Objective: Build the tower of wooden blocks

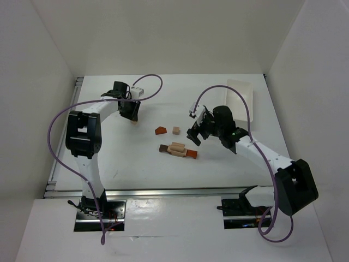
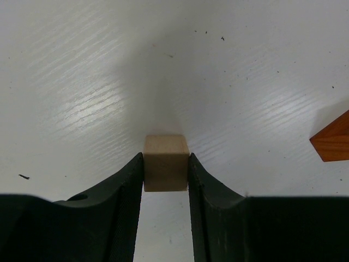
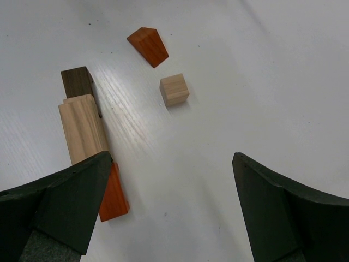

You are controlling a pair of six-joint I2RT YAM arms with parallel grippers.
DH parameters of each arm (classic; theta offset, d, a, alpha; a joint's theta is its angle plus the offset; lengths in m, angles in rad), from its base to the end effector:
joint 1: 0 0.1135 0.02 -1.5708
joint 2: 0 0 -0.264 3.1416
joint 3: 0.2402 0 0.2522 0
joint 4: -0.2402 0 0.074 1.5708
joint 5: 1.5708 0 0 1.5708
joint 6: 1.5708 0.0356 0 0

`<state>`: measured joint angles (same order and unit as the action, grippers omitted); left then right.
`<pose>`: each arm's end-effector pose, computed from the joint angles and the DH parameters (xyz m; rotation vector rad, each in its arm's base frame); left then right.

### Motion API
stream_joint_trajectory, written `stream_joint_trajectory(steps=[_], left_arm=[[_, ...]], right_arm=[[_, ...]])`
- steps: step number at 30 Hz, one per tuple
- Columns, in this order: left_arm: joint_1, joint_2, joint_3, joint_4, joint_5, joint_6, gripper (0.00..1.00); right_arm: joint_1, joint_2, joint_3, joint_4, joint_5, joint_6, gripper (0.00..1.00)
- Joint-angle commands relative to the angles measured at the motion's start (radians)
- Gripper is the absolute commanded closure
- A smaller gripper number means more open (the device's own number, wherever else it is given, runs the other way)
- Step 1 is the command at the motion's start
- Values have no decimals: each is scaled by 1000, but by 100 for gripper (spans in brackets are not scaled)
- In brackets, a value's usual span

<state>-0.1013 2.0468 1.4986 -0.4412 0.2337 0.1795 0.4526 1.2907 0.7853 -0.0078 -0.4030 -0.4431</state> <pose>0.4379 -0.0528 0.1809 0.4438 2.5025 -0.2682 0.2488 0.1365 0.2487 -1.1092 1.7433 0.4248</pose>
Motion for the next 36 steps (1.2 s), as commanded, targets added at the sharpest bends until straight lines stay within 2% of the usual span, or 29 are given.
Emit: stream_joint_trajectory(steps=[1, 4, 8, 10, 12, 14, 16, 18, 23, 30, 36], left_arm=[[5, -2, 20, 7, 19, -9, 91], [5, -34, 20, 7, 19, -29, 99], [-6, -97, 11, 18, 19, -115, 100], [-20, -149, 2, 18, -12, -181, 100], [-53, -190, -11, 9, -28, -279, 100], [-122, -246, -21, -26, -121, -375, 100], [-170, -257, 12, -138, -198, -455, 100], [-228, -266, 58, -223, -229, -558, 100], [-363, -350, 17, -297, -304, -689, 100], [-563, -438, -6, -338, -349, -827, 100], [-655, -439, -17, -350, -363, -937, 100]], right_arm=[[-6, -56, -23, 58, 50, 11, 0], [-6, -67, -35, 91, 107, 34, 0], [-6, -67, -35, 143, 234, 134, 0], [-6, -77, -44, 167, 354, 177, 0], [-6, -77, -44, 180, 459, 272, 0], [-6, -77, -28, 135, 600, 360, 0], [-15, -88, -17, 70, 700, 405, 0], [-15, -99, -8, 37, 737, 469, 0], [-15, -148, -8, -69, 892, 610, 0], [-25, -200, -40, -69, 918, 666, 0], [-25, -168, -40, -92, 909, 679, 0]])
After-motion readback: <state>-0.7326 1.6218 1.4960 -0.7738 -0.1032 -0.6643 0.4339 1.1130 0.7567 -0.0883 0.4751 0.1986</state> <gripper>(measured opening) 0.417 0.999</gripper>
